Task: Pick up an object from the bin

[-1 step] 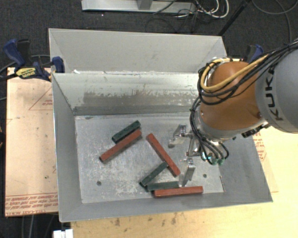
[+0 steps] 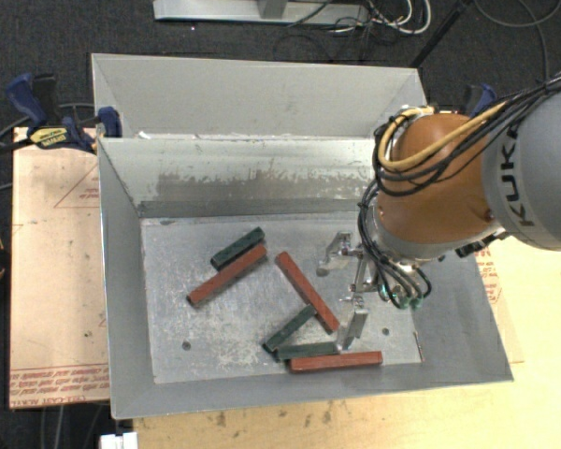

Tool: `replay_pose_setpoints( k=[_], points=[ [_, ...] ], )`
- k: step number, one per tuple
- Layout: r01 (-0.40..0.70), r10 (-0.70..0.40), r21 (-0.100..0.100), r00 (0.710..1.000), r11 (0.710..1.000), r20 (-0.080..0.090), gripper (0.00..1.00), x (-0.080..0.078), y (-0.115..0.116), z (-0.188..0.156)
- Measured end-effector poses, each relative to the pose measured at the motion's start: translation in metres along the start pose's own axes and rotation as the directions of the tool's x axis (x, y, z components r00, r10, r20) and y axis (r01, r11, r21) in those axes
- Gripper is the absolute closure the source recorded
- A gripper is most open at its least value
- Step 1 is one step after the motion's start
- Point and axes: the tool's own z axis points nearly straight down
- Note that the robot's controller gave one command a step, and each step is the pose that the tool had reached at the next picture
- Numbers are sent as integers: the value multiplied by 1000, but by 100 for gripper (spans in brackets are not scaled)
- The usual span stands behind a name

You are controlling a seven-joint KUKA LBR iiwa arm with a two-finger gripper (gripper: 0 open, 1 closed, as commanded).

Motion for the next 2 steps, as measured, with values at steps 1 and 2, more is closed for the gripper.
replay_pose_setpoints(
  k=[1,2],
  points=[
    [27,-27,0,1000,1000,6,0,3,19,59],
    [173,-173,1,985,985,12,100,19,13,104]
  ],
)
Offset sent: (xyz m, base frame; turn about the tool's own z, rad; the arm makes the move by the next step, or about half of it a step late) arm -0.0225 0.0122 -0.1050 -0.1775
